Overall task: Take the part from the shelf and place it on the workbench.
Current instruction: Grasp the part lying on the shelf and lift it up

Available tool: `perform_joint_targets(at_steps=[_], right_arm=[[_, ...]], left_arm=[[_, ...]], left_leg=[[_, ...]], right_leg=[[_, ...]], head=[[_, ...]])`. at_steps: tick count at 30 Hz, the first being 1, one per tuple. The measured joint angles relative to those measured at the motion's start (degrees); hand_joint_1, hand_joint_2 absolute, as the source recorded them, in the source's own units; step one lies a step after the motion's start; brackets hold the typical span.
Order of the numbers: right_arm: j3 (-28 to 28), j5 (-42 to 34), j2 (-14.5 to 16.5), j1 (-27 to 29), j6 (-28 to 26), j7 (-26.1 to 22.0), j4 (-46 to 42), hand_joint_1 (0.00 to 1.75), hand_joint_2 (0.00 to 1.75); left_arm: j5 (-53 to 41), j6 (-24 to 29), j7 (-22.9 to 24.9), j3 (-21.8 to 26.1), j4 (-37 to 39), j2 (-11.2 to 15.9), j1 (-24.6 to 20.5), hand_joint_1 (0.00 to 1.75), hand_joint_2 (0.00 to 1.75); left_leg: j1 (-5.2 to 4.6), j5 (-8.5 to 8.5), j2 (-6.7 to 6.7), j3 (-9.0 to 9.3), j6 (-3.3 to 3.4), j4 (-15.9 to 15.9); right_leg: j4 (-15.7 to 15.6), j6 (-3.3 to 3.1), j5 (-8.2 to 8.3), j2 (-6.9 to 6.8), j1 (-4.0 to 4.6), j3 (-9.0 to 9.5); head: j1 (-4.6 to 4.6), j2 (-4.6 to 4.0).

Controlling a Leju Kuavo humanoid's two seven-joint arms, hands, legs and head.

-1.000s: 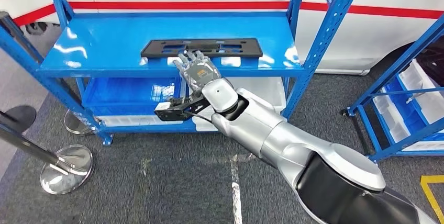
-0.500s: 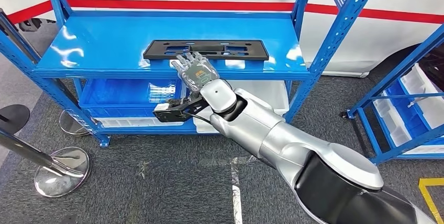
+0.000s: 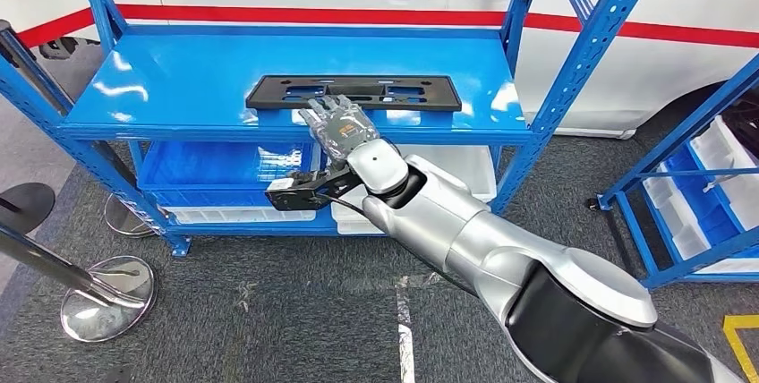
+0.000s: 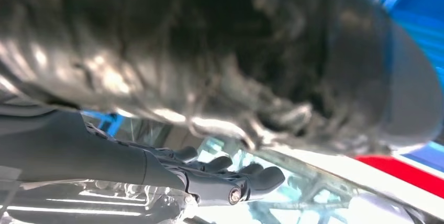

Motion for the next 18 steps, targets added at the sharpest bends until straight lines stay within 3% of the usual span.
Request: perform_joint_targets(at_steps=[3,5,7,8,9,11,12,15,18], right_arm=[[-0.15,-0.78,-0.61,-0.02,0.59,-0.01,0.03,0.0,0.0],[-0.6,-1.62,-2.69,-0.19,1.27,0.17,0.02,0.0,0.0],[-0.96,-2.31,-4.67,-0.17,1.82,0.34,-0.02,0.0,0.0],[-0.97,-2.46,-4.92,-0.02,1.95,0.33,-0.03,0.0,0.0],[-0.98,-2.65,-5.17,0.09,2.09,0.32,-0.03,0.0,0.0],[-1.07,-2.97,-5.68,0.17,2.27,0.34,-0.11,0.0,0.0],[-1.13,-3.08,-5.89,0.1,2.33,0.37,-0.17,0.0,0.0],[-1.29,-3.33,-6.28,-0.02,2.47,0.41,-0.46,0.0,0.0],[-1.36,-3.48,-6.73,0.0,2.51,0.46,-0.77,0.0,0.0]], left_arm=[[-0.1,0.0,-0.31,0.0,0.01,-0.03,-0.06,0.0,0.0],[-0.16,0.0,-0.47,0.0,-0.01,0.11,0.05,0.0,0.0],[-0.15,-0.02,-0.49,0.0,-0.01,0.28,0.21,0.0,0.0],[-0.15,-0.03,-0.47,0.0,0.0,0.29,0.26,0.0,0.0],[-0.14,-0.05,-0.45,0.0,0.01,0.3,0.31,0.0,0.0],[-0.07,-0.07,-0.44,0.0,0.01,0.37,0.36,0.0,0.0],[-0.03,-0.08,-0.45,0.0,0.0,0.44,0.34,0.0,0.0],[0.01,-0.09,-0.69,0.0,-0.01,0.56,0.26,0.0,0.0],[0.0,-0.08,-1.1,0.0,0.01,0.51,0.34,0.0,0.0]], left_leg=[[-0.02,-0.19,0.02,0.38,-0.64,-0.58],[-0.08,-2.71,0.24,-2.2,-1.57,4.53],[-0.17,-5.03,0.46,-6.46,-2.11,11.99],[-0.19,-4.19,0.46,-7.39,-2.06,12.67],[-0.22,-2.4,0.46,-7.35,-1.96,11.39],[-0.33,1.81,0.49,-5.12,-1.68,5.11],[-0.52,2.84,0.47,-3.86,-1.53,2.29],[-0.95,2.42,0.36,-2.61,-0.83,-0.48],[-0.48,2.19,0.34,-2.1,-0.1,-1.0]], right_leg=[[-3.54,-0.51,-0.1,0.14,0.63,1.85],[-5.43,-1.43,-0.54,0.16,0.68,3.52],[-6.33,-2.32,-0.93,0.2,0.64,4.83],[-6.19,-2.4,-1.23,0.28,0.77,5.05],[-5.99,-2.41,-1.61,0.33,0.85,5.33],[-5.48,-2.2,-2.51,0.39,0.89,5.89],[-5.14,-1.99,-2.92,0.43,0.99,5.94],[-4.69,-1.29,-3.41,0.55,1.17,5.46],[-2.88,-0.37,-4.76,0.45,1.04,4.65]], head=[[-0.05,0.01],[-0.29,0.01],[-0.58,0.0],[-0.61,0.0],[-0.61,0.0],[-0.59,0.0],[-0.61,0.0],[-0.65,0.02],[-0.55,0.01]])
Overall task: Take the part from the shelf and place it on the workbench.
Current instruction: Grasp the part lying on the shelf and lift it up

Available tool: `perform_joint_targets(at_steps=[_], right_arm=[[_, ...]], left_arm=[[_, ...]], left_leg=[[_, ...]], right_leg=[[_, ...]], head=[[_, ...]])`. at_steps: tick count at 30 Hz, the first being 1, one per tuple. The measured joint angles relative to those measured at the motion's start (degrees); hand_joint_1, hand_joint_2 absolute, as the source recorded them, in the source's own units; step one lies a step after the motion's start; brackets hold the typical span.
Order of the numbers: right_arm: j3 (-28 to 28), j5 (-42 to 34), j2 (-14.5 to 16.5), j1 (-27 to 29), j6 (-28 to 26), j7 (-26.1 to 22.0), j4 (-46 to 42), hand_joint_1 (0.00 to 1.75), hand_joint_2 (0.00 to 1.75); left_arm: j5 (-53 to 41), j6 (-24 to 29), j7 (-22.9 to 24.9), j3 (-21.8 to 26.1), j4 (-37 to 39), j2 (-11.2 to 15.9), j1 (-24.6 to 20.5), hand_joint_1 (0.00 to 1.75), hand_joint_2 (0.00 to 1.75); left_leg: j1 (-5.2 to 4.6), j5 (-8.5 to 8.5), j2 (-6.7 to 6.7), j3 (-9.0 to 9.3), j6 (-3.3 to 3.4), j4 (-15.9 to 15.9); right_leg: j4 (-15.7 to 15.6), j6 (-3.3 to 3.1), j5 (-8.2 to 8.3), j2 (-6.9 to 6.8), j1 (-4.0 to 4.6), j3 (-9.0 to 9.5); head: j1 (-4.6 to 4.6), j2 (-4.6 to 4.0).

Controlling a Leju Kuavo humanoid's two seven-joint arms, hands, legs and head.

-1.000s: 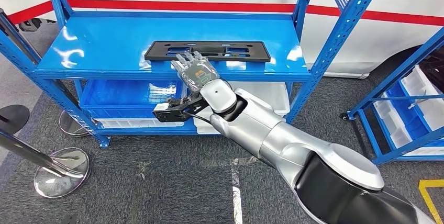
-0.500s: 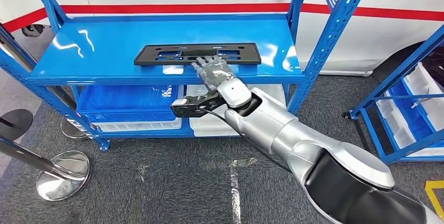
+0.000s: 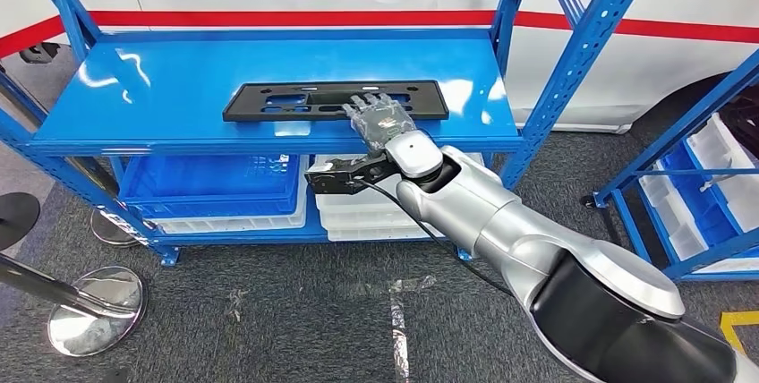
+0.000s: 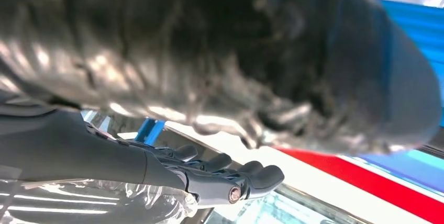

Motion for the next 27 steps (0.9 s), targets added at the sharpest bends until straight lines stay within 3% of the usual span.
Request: perform_joint_targets(at_steps=[3,4,5,6,7,9,11,15,17,19,20,21,24,25,27], right_arm=[[-0.04,-0.02,-0.56,0.04,0.0,0.12,-0.29,0.0,0.0],[-0.04,-0.02,-0.69,0.18,0.0,0.15,-0.34,0.0,0.0],[-0.04,0.02,-0.8,0.34,0.0,0.18,-0.38,0.0,0.0],[-0.04,0.07,-0.88,0.46,-0.01,0.2,-0.45,0.0,0.0],[-0.04,0.14,-0.93,0.49,-0.02,0.22,-0.52,0.0,0.0],[-0.04,0.3,-1.07,0.37,-0.04,0.24,-0.76,0.0,0.0],[-0.04,0.39,-1.18,0.2,-0.04,0.24,-1.03,0.0,0.0],[-0.04,0.67,-1.33,0.06,-0.09,0.3,-1.42,0.0,1.75],[-0.04,0.86,-1.35,-0.03,-0.1,0.35,-1.63,0.0,1.75],[-0.04,0.99,-1.34,0.11,-0.09,0.34,-1.79,0.0,1.75],[-0.04,1.06,-1.34,0.25,-0.09,0.34,-1.81,0.0,1.75],[-0.04,1.12,-1.34,0.35,-0.09,0.33,-1.82,0.0,1.75],[-0.04,1.31,-1.34,0.38,-0.09,0.36,-2.08,0.0,1.75],[-0.04,1.36,-1.34,0.36,-0.1,0.37,-2.2,0.0,1.75],[-0.04,1.42,-1.34,0.36,-0.11,0.37,-2.33,0.0,1.75]], left_arm=[[-0.06,0.08,-0.3,0.0,0.0,-0.03,-0.01,0.0,0.0],[-0.11,0.11,-0.31,0.0,0.0,-0.03,0.0,0.0,0.0],[-0.14,0.15,-0.31,0.0,0.0,-0.03,0.02,0.0,0.0],[-0.16,0.18,-0.31,0.0,0.0,-0.03,0.02,0.0,0.0],[-0.17,0.2,-0.31,0.0,0.0,-0.03,0.02,0.0,0.0],[-0.17,0.24,-0.31,0.0,0.0,-0.05,-0.03,0.0,0.0],[-0.17,0.26,-0.3,0.0,0.0,-0.08,-0.12,0.0,0.0],[-0.18,0.27,-0.39,0.0,0.0,-0.11,-0.12,0.0,0.0],[-0.19,0.27,-0.5,0.0,0.0,-0.1,-0.14,0.0,0.0],[-0.2,0.27,-0.55,0.0,0.0,-0.1,-0.06,0.0,0.0],[-0.2,0.27,-0.56,0.0,0.0,-0.11,0.02,0.0,0.0],[-0.19,0.27,-0.56,0.0,0.0,-0.11,0.1,0.0,0.0],[-0.18,0.27,-0.61,0.0,-0.01,-0.08,0.12,0.0,0.0],[-0.19,0.27,-0.65,0.0,-0.01,-0.07,0.09,0.0,0.0],[-0.22,0.27,-0.73,0.0,-0.01,-0.1,0.08,0.0,0.0]], left_leg=[[0.19,-0.53,-0.02,0.83,0.68,-0.22],[0.23,-0.79,-0.04,1.13,0.77,-0.22],[0.28,-1.06,-0.07,1.47,0.77,-0.2],[0.33,-1.37,-0.11,1.89,0.69,-0.18],[0.39,-1.71,-0.15,2.38,0.57,-0.18],[0.4,-2.34,-0.22,3.21,0.14,-0.25],[0.33,-2.63,-0.25,3.48,-0.51,-0.44],[0.46,-3.38,-0.06,3.41,-1.71,0.07],[0.43,-5.81,0.03,0.69,-1.84,5.52],[0.36,-8.01,0.01,-3.83,-1.92,13.01],[0.34,-7.81,0.02,-5.4,-1.97,14.89],[0.34,-6.5,0.03,-5.94,-1.99,14.65],[0.24,-0.19,0.12,-2.8,-1.78,5.37],[0.13,0.56,0.08,-1.64,-1.56,2.76],[-0.1,0.06,-0.08,-0.85,-1.05,1.22]], right_leg=[[9.92,1.18,-3.9,-0.14,-0.68,-5.16],[12.84,1.39,-4.41,-0.17,-0.95,-7.05],[13.91,1.51,-3.87,-0.21,-1.15,-8.13],[12.87,1.53,-2.24,-0.24,-1.31,-8.2],[9.82,1.46,0.22,-0.26,-1.4,-7.23],[2.55,1.06,4.07,-0.22,-1.27,-4.18],[-1.09,0.58,4.54,-0.17,-0.87,-2.37],[-2.58,-0.36,4.16,-0.15,-0.99,-1.28],[-3.11,-0.99,4.01,-0.22,-1.19,-0.46],[-3.06,-1.49,3.63,-0.24,-1.01,-0.08],[-2.97,-1.59,3.39,-0.22,-0.92,0.11],[-2.82,-1.6,3.1,-0.18,-0.86,0.3],[-1.83,-1.1,1.74,-0.1,-0.69,0.94],[-1.45,-0.83,1.34,-0.05,-0.58,0.91],[-1.14,-0.36,1.02,-0.01,-0.37,0.67]], head=[[0.21,-0.01],[0.21,-0.01],[0.22,-0.01],[0.21,-0.01],[0.22,-0.01],[0.19,-0.01],[0.14,-0.01],[0.15,-0.01],[0.0,-0.01],[-0.09,-0.01],[-0.08,-0.01],[-0.08,-0.01],[-0.1,-0.01],[-0.11,-0.01],[-0.08,0.01]])
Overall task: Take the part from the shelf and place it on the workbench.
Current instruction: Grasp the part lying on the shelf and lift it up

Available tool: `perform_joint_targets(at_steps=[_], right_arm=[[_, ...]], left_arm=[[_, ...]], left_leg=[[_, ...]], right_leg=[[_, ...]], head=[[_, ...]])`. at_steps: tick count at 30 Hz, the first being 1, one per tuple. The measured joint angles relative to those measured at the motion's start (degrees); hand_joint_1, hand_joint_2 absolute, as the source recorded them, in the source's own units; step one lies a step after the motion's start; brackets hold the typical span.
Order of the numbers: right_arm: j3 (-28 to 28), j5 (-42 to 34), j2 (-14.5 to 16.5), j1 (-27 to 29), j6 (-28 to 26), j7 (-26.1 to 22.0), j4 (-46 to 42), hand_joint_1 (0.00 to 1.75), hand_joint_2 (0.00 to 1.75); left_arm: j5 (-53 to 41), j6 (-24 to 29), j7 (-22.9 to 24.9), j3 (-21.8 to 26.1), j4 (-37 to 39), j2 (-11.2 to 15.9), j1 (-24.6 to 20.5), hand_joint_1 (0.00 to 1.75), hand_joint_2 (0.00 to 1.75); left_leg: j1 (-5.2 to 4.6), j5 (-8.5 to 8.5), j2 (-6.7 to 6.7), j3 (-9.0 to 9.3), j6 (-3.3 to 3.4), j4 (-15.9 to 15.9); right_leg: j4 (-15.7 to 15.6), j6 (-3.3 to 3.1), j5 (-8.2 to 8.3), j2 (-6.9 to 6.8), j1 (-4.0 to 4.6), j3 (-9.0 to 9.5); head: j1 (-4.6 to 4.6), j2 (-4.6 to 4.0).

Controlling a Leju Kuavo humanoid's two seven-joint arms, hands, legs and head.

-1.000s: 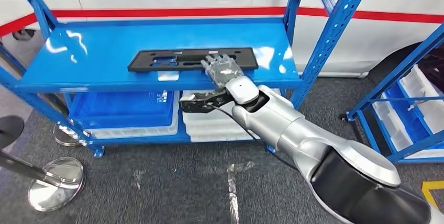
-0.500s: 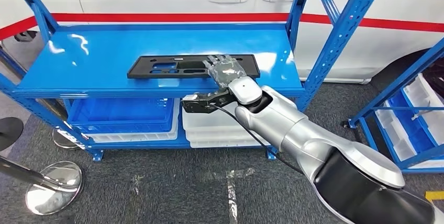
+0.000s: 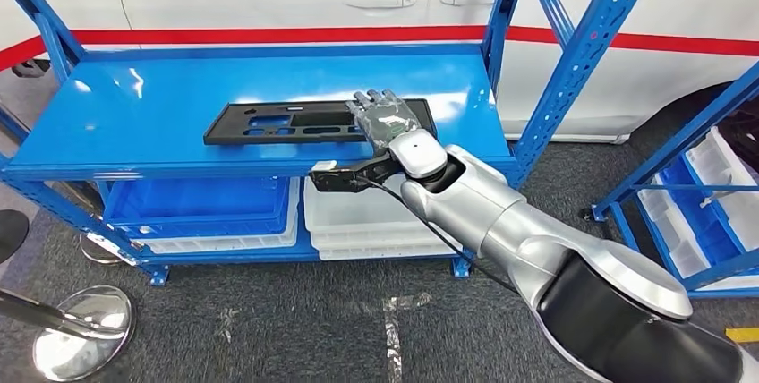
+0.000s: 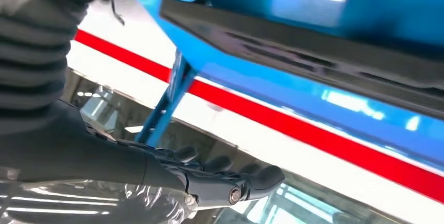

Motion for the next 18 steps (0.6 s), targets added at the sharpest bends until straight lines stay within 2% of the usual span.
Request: perform_joint_targets(at_steps=[2,4,5,7,8,9,10,12,13,14,15,16,18], right_arm=[[0.0,0.04,-0.01,0.04,-0.01,0.02,-0.09,0.0,1.75],[0.0,0.08,-0.02,-0.03,-0.02,0.04,-0.14,0.0,1.75],[0.0,0.1,-0.02,-0.07,-0.02,0.04,-0.14,0.0,1.75],[0.0,0.11,-0.03,0.01,-0.01,0.03,-0.14,0.0,1.75],[0.0,0.11,-0.04,0.14,-0.01,0.03,-0.14,0.0,1.75],[0.0,0.11,-0.07,0.28,0.0,0.02,-0.13,0.0,1.75],[0.0,0.11,-0.1,0.37,0.0,0.02,-0.13,0.0,1.75],[0.0,0.13,-0.15,0.38,-0.01,0.02,-0.12,0.0,1.75],[0.0,0.14,-0.15,0.32,-0.02,0.02,-0.12,0.0,1.75],[0.0,0.16,-0.13,0.26,-0.02,0.02,-0.13,0.0,1.75],[0.0,0.19,-0.09,0.23,-0.02,0.01,-0.13,0.0,1.75],[0.0,0.22,-0.06,0.23,-0.01,-0.01,-0.14,0.0,1.75],[0.0,0.29,0.03,0.31,0.0,-0.04,-0.15,0.0,1.75]], left_arm=[[-0.03,0.0,-0.04,0.0,0.01,-0.04,0.01,0.0,0.0],[-0.06,0.0,-0.08,0.0,0.01,-0.05,0.01,0.0,0.0],[-0.07,0.0,-0.09,0.0,0.01,-0.04,-0.01,0.0,0.0],[-0.13,0.0,-0.1,0.0,0.01,-0.04,-0.06,0.0,0.0],[-0.15,0.0,-0.1,0.0,0.01,-0.05,-0.06,0.0,0.0],[-0.19,0.01,-0.12,0.0,0.01,-0.05,-0.04,0.0,0.0],[-0.22,0.03,-0.15,0.0,0.01,-0.06,-0.02,0.0,0.0],[-0.27,0.08,-0.3,0.0,0.01,-0.07,-0.03,0.0,0.0],[-0.29,0.11,-0.4,0.0,0.01,-0.08,-0.07,0.0,0.0],[-0.29,0.16,-0.5,0.0,0.01,-0.09,-0.12,0.0,0.0],[-0.29,0.21,-0.57,0.0,0.01,-0.13,-0.14,0.0,0.0],[-0.29,0.26,-0.62,0.0,0.01,-0.17,-0.15,0.0,0.0],[-0.27,0.37,-0.67,0.0,0.01,-0.29,-0.12,0.0,0.0]], left_leg=[[0.2,-0.21,-0.1,0.13,0.55,-0.29],[0.42,-0.38,-0.12,0.52,1.07,-0.44],[0.43,-0.51,-0.11,0.7,1.29,-0.48],[0.42,-0.79,-0.1,0.96,1.62,-0.48],[0.42,-0.94,-0.1,1.12,1.7,-0.48],[0.42,-1.11,-0.12,1.34,1.73,-0.47],[0.41,-1.31,-0.16,1.64,1.7,-0.47],[0.41,-1.76,-0.27,2.33,1.52,-0.51],[0.31,-1.98,-0.31,2.55,1.33,-0.52],[0.23,-2.12,-0.34,2.62,1.08,-0.57],[0.19,-2.19,-0.34,2.63,0.77,-0.67],[0.14,-2.21,-0.34,2.64,0.4,-0.85],[0.29,-2.54,-0.2,2.58,-0.26,-0.78]], right_leg=[[0.2,0.4,-0.29,-0.01,-0.04,-0.15],[2.81,1.05,-1.77,-0.11,-0.16,-1.25],[5.53,1.39,-3.01,-0.18,-0.31,-2.6],[13.22,1.8,-5.66,-0.24,-0.53,-6.91],[15.93,1.88,-6.03,-0.25,-0.63,-8.75],[16.98,1.87,-5.45,-0.25,-0.7,-9.82],[15.47,1.73,-3.72,-0.25,-0.74,-9.6],[8.14,1.18,0.97,-0.22,-0.67,-6.85],[4.52,0.86,2.5,-0.2,-0.5,-5.22],[1.99,0.58,3.12,-0.17,-0.32,-4.05],[0.68,0.37,3.04,-0.14,-0.1,-3.42],[0.21,0.18,2.75,-0.1,0.07,-3.1],[-0.71,-0.29,2.78,-0.07,-0.23,-2.54]], head=[[0.09,0.0],[0.25,-0.01],[0.32,-0.02],[0.39,-0.02],[0.39,-0.02],[0.4,-0.02],[0.4,-0.02],[0.4,-0.02],[0.38,-0.02],[0.35,-0.02],[0.33,-0.02],[0.33,-0.02],[0.32,-0.01]])
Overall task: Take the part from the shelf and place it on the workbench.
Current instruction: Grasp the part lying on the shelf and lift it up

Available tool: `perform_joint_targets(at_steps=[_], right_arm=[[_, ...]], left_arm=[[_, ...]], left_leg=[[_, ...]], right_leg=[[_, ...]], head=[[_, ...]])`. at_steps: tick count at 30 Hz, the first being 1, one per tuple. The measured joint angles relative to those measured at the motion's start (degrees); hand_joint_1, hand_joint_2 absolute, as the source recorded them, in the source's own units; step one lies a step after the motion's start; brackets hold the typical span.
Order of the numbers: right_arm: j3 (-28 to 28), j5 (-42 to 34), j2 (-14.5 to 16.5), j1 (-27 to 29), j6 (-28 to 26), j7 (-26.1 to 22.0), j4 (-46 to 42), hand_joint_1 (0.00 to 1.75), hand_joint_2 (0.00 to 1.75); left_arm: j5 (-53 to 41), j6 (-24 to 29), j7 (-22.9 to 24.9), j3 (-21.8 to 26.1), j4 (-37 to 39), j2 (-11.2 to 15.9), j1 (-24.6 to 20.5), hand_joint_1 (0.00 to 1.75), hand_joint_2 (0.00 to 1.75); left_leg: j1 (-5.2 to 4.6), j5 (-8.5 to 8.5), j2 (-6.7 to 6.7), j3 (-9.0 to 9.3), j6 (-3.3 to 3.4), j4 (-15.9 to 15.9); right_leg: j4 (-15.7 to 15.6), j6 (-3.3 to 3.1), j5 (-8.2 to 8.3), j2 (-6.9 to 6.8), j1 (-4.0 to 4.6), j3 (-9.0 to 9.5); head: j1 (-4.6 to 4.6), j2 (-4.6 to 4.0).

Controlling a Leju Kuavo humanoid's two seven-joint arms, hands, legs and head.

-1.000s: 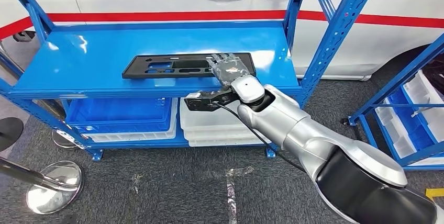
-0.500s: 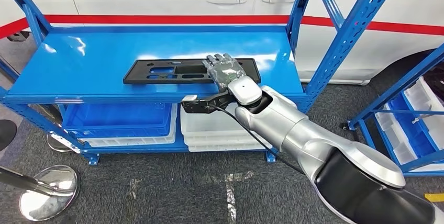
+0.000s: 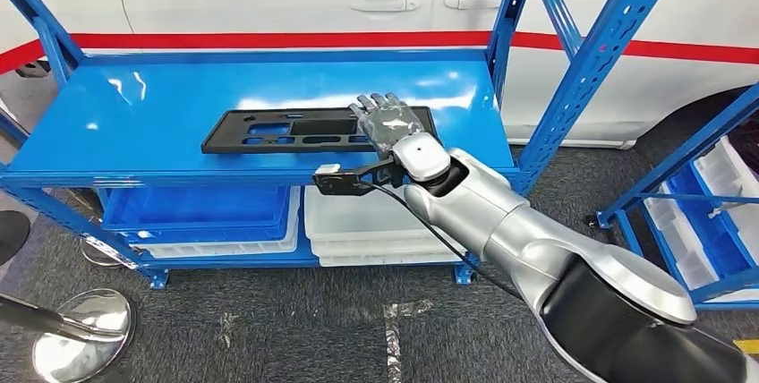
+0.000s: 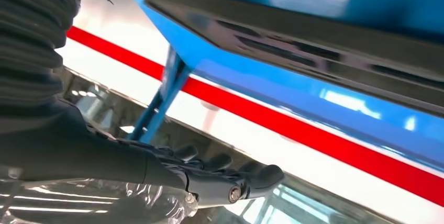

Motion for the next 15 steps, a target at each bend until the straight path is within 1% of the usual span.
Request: perform_joint_targets(at_steps=[1,2,3,4,5,6,7,8,9,10,11,12,13,15], right_arm=[[0.0,0.04,0.05,0.02,0.0,-0.03,-0.01,0.0,1.75],[0.0,0.06,0.11,0.05,0.0,-0.07,-0.02,0.0,1.75],[0.0,0.09,0.17,0.14,0.01,-0.1,-0.03,0.0,1.75],[0.0,0.11,0.24,0.32,0.01,-0.12,-0.03,0.0,1.75],[0.0,0.14,0.3,0.58,0.02,-0.13,-0.03,0.0,1.75],[0.0,0.15,0.35,0.85,0.03,-0.14,-0.03,0.0,1.75],[0.0,0.16,0.4,1.04,0.03,-0.15,-0.03,0.0,1.75],[0.0,0.17,0.45,1.14,0.04,-0.15,-0.04,0.0,1.75],[0.0,0.18,0.5,1.17,0.04,-0.15,-0.05,0.0,1.75],[0.0,0.18,0.54,1.14,0.05,-0.15,-0.06,0.0,1.75],[0.0,0.18,0.59,1.15,0.07,-0.16,-0.08,0.0,1.75],[0.0,0.18,0.62,1.27,0.08,-0.15,-0.09,0.0,1.75],[0.0,0.15,0.65,1.45,0.1,-0.02,-0.09,0.0,1.75],[0.0,-0.01,0.64,1.99,0.1,0.74,-0.1,0.0,1.75]], left_arm=[[0.01,0.06,-0.02,0.0,0.0,-0.05,-0.01,0.0,0.0],[0.03,0.15,-0.02,0.0,0.0,-0.08,-0.03,0.0,0.0],[0.05,0.25,-0.03,0.0,0.0,-0.09,-0.02,0.0,0.0],[0.08,0.34,-0.02,0.0,0.0,-0.09,0.03,0.0,0.0],[0.1,0.41,-0.02,0.0,0.0,-0.11,0.12,0.0,0.0],[0.11,0.44,-0.01,0.0,0.0,-0.13,0.24,0.0,0.0],[0.12,0.44,-0.01,0.0,0.0,-0.15,0.33,0.0,0.0],[0.12,0.44,-0.01,0.0,0.0,-0.16,0.37,0.0,0.0],[0.12,0.44,-0.01,0.0,0.0,-0.16,0.36,0.0,0.0],[0.13,0.44,-0.02,0.0,0.0,-0.16,0.33,0.0,0.0],[0.13,0.45,-0.07,0.0,0.0,-0.16,0.28,0.0,0.0],[0.13,0.47,-0.05,0.0,0.0,-0.17,0.27,0.0,0.0],[0.03,0.45,0.3,0.0,0.0,-0.23,0.28,0.0,0.0],[-0.55,0.37,2.32,0.0,0.0,-1.09,0.35,0.0,0.0]], left_leg=[[0.03,-0.66,0.09,-0.43,-0.25,1.04],[0.05,-1.77,0.16,-1.45,-0.43,3.22],[0.04,-3.12,0.21,-3.0,-0.57,6.41],[0.04,-4.4,0.21,-4.97,-0.69,9.96],[0.04,-5.06,0.21,-6.75,-0.8,12.83],[0.05,-4.74,0.22,-7.84,-0.89,14.1],[0.05,-3.47,0.23,-8.01,-0.94,13.44],[0.06,-1.34,0.24,-7.17,-0.95,10.81],[0.03,0.6,0.26,-5.8,-0.91,7.39],[-0.1,1.86,0.26,-4.41,-0.83,4.5],[-0.22,2.43,0.21,-3.33,-0.56,2.27],[-0.36,2.24,0.15,-2.82,-0.26,1.28],[-0.47,1.98,0.08,-2.65,0.07,1.06],[-0.33,1.8,0.02,-2.37,0.76,0.65]], right_leg=[[-0.43,-0.28,0.05,-0.02,-0.2,0.4],[-0.79,-0.55,0.05,-0.07,-0.39,0.82],[-0.89,-0.75,-0.09,-0.09,-0.32,1.11],[-0.87,-0.95,-0.27,-0.14,-0.26,1.3],[-0.83,-1.07,-0.48,-0.14,-0.18,1.48],[-0.72,-1.11,-0.74,-0.12,-0.13,1.67],[-0.55,-1.08,-1.03,-0.09,-0.12,1.85],[-0.25,-0.98,-1.43,-0.05,-0.14,2.05],[0.11,-0.79,-1.93,-0.03,-0.2,2.25],[0.48,-0.54,-2.39,-0.02,-0.12,2.33],[0.82,-0.27,-2.8,0.0,-0.04,2.32],[1.01,0.0,-3.04,0.0,0.04,2.27],[1.0,0.19,-3.12,0.0,0.14,2.22],[0.98,0.62,-3.42,0.02,0.09,2.29]], head=[[-0.04,0.0],[-0.12,0.0],[-0.16,-0.01],[-0.2,-0.01],[-0.21,-0.01],[-0.2,-0.01],[-0.21,-0.01],[-0.21,-0.01],[-0.19,-0.01],[-0.23,-0.01],[-0.25,0.0],[-0.25,0.0],[-0.28,0.0],[-0.26,0.0]])
